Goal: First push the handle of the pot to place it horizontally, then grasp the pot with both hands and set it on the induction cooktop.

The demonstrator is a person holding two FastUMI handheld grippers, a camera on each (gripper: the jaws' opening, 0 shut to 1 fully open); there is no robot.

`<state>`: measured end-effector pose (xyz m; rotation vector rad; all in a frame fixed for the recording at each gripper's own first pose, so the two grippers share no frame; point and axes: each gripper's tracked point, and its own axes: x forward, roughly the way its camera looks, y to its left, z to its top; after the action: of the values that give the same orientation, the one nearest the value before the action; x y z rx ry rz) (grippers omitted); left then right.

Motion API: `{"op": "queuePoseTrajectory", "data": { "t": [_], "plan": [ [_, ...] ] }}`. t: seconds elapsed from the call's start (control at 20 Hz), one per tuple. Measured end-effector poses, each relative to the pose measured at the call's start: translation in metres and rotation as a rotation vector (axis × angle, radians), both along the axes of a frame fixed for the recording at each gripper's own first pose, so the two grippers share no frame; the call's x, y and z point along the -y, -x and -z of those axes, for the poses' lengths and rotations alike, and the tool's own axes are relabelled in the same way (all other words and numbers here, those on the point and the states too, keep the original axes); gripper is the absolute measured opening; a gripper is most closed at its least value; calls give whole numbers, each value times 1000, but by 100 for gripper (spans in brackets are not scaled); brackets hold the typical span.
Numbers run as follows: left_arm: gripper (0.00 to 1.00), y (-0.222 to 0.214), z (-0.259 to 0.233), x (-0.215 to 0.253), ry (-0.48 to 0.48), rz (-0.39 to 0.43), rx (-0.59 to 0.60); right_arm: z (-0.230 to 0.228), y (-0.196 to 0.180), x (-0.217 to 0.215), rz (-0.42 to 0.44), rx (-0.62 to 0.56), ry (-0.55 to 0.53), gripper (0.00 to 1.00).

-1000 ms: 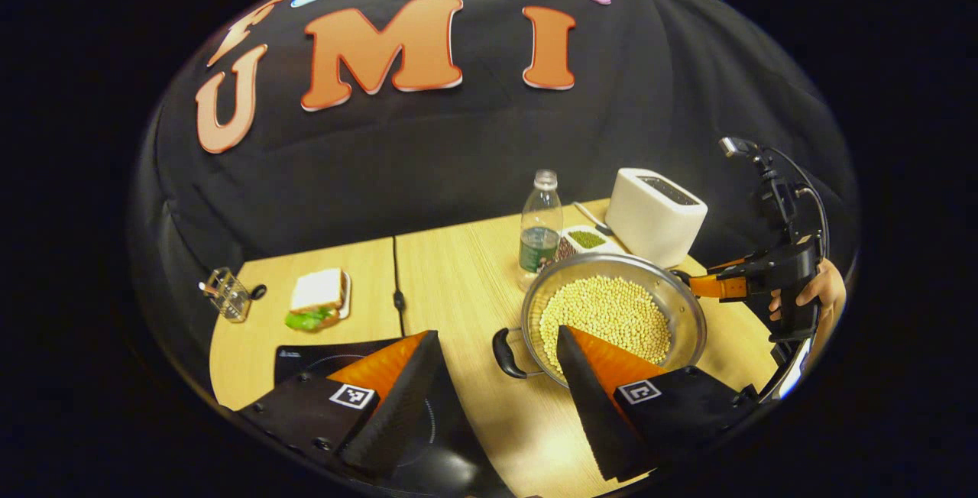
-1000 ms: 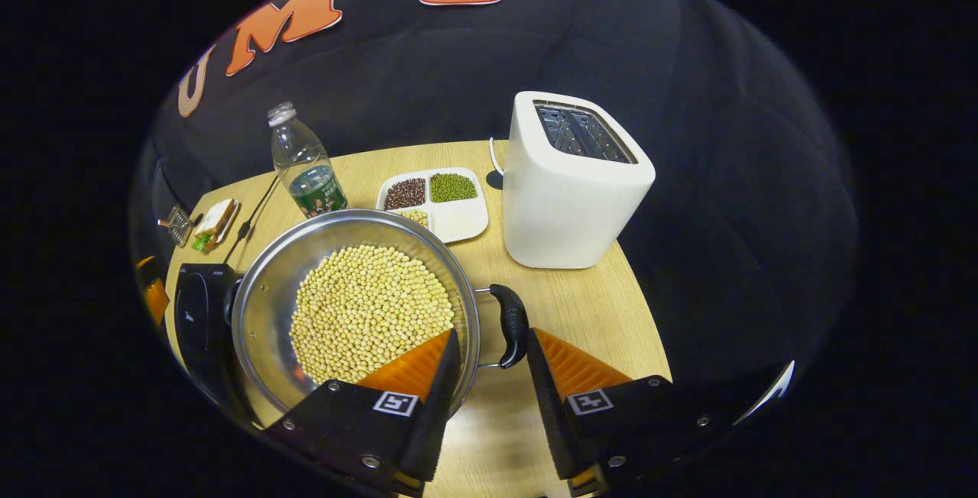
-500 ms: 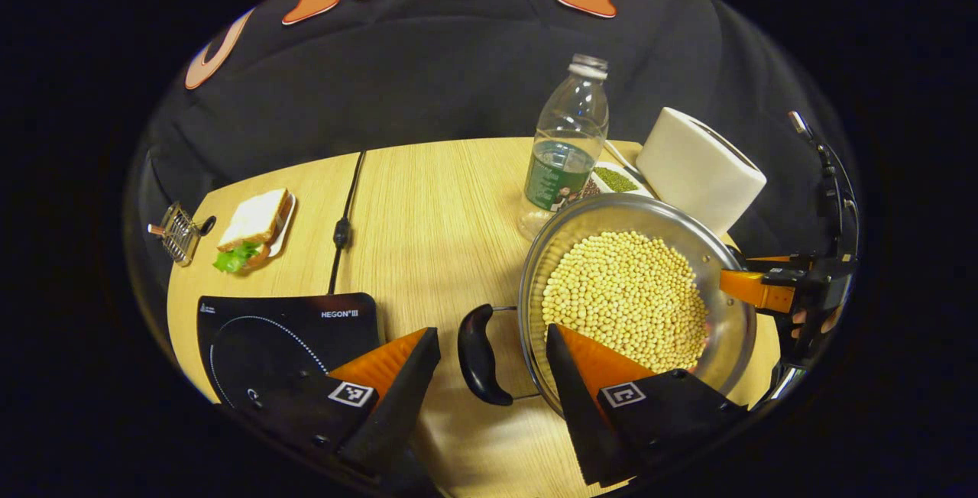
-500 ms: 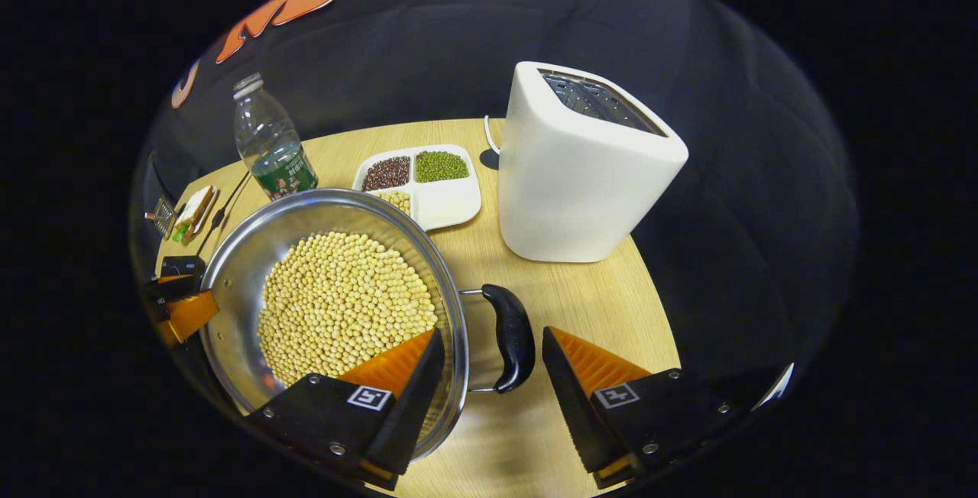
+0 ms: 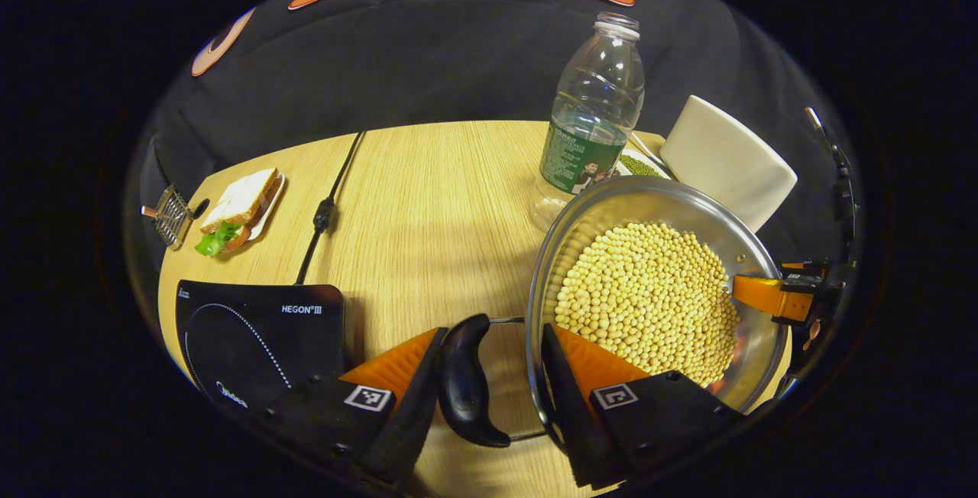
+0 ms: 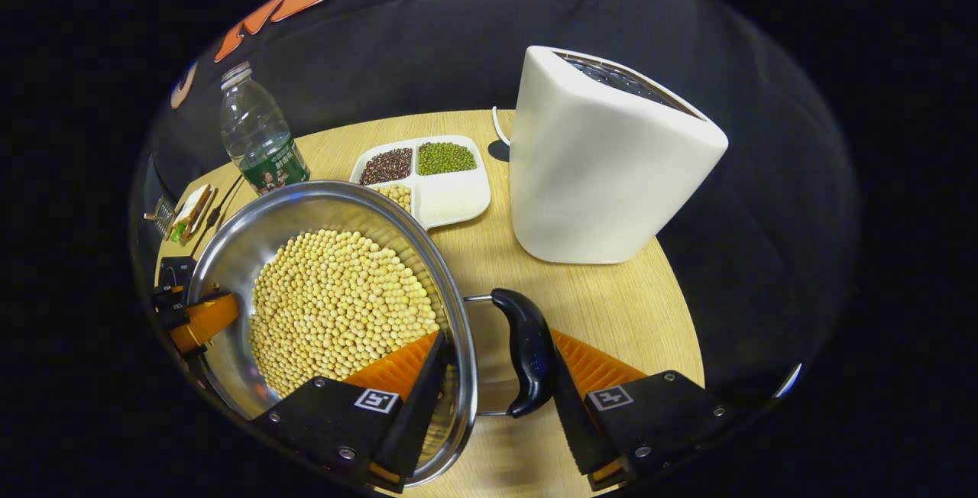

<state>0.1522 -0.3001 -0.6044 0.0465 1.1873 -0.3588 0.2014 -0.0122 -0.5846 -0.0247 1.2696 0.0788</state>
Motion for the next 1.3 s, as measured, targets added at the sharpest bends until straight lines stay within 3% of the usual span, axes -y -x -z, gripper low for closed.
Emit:
{"op": "queuePoseTrajectory", "data": {
  "t": [0.15,0.2,0.35,0.4,0.45,0.6,0.9,1.05,1.1,1.25,1.3],
  "plan": [
    [77,-6,-2,0,-11,-42,56,0,1,-2,17,4,-18,72],
    [77,-6,0,0,-9,-51,65,-1,2,-1,26,7,-27,65],
    [74,-12,-4,1,5,-40,127,-3,3,-3,39,32,-22,65],
    [74,-12,-3,0,3,-44,136,-3,5,-3,35,43,-22,59],
    [75,-10,-6,-2,5,-52,135,-4,7,-4,41,41,-27,63],
    [70,-9,-20,-10,15,-62,167,-5,9,-4,67,56,-55,59],
    [72,-4,-66,-38,24,-74,227,-4,9,-1,65,115,-70,57],
    [70,0,-86,-60,21,-82,248,-1,8,-2,48,136,-76,57],
    [72,3,-93,-71,17,-85,253,-2,8,-2,40,140,-79,52],
    [72,7,-114,-101,6,-104,269,1,5,-3,26,147,-93,52],
    [72,9,-120,-112,1,-110,273,3,4,-5,22,149,-100,57]
  ]
}}
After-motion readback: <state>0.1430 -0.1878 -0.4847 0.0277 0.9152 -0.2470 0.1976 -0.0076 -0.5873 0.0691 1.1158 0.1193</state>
